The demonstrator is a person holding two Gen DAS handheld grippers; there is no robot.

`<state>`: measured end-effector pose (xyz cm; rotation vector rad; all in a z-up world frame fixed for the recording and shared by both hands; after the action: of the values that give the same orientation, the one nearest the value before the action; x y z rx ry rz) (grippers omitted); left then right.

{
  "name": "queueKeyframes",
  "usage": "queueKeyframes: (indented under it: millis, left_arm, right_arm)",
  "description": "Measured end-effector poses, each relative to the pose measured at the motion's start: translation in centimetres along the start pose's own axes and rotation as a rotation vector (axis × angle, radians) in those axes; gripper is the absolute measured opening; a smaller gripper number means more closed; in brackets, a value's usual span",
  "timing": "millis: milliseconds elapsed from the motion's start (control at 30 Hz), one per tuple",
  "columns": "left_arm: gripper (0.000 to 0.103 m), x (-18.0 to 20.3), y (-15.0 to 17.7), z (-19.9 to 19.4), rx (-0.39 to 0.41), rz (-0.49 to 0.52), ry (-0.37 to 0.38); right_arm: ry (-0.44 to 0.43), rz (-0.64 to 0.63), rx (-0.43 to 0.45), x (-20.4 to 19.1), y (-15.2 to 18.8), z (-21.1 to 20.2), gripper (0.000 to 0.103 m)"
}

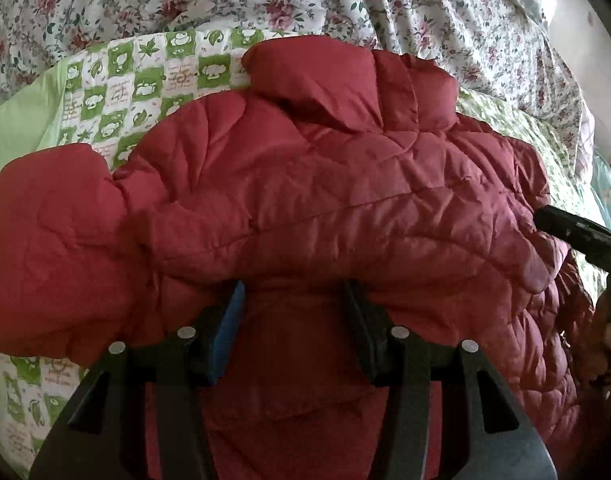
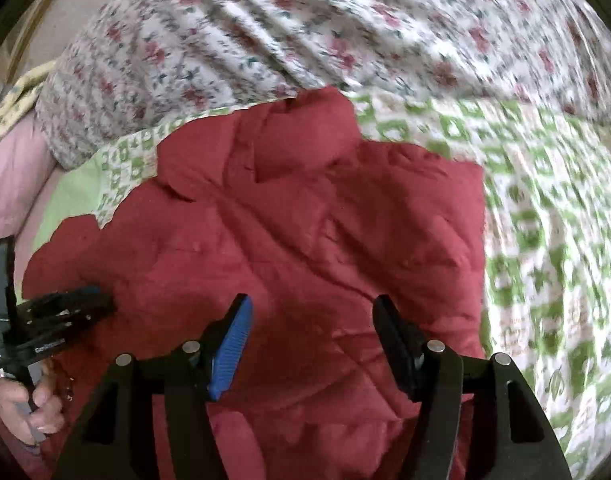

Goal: Fold large clothes

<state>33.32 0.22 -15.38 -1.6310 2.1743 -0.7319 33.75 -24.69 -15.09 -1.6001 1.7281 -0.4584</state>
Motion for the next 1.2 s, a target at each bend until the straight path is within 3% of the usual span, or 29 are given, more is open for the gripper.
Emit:
queueKeyframes:
  millis: [133,333,600,967,1200]
  left_arm:
    - [0.049,-0.2,0.2,0.4,0.006,-0.007,0.019]
    - [0.049,-0.2,0.3,0.6,0.013,-0.002,0.014]
    - [0.049,-1.2,0.8,-1.9,0.027,-0.066,0.070]
    - [0.049,-5.8,3.2,-6.4,0.067,-0.262,0.087]
    - [0.049,-10.0,5.5,-8.1,0.078,-0.401,0.076]
  right_arm:
    - [0.120,-0.092,-0.083,0.6,2.2,3.8,0.066]
    - [0.134,-0.100,-0.067,0.9,2.4,4.4,0.068]
    - [0.132,-0.094,-0.060,0.7,2.5,3.9,0.068]
    - [0.003,-0.065,-0.012,-1.2,3.3,-2.6,0.068]
    - [-0.077,-0.092,-0.025,-3.6,5.9,-6.4,0.068]
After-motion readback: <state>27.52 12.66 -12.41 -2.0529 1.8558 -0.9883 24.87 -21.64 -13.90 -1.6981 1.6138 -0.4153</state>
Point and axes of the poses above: each gripper's, at about its wrist camera, not at the fingertips, and z roughly the way its jaws point, x to its right, y to its underside, the point moved 9 cm from there along z, roughly the way its jaws point, and after that the axes turned 6 degrees about z, right-handed, at the moved point
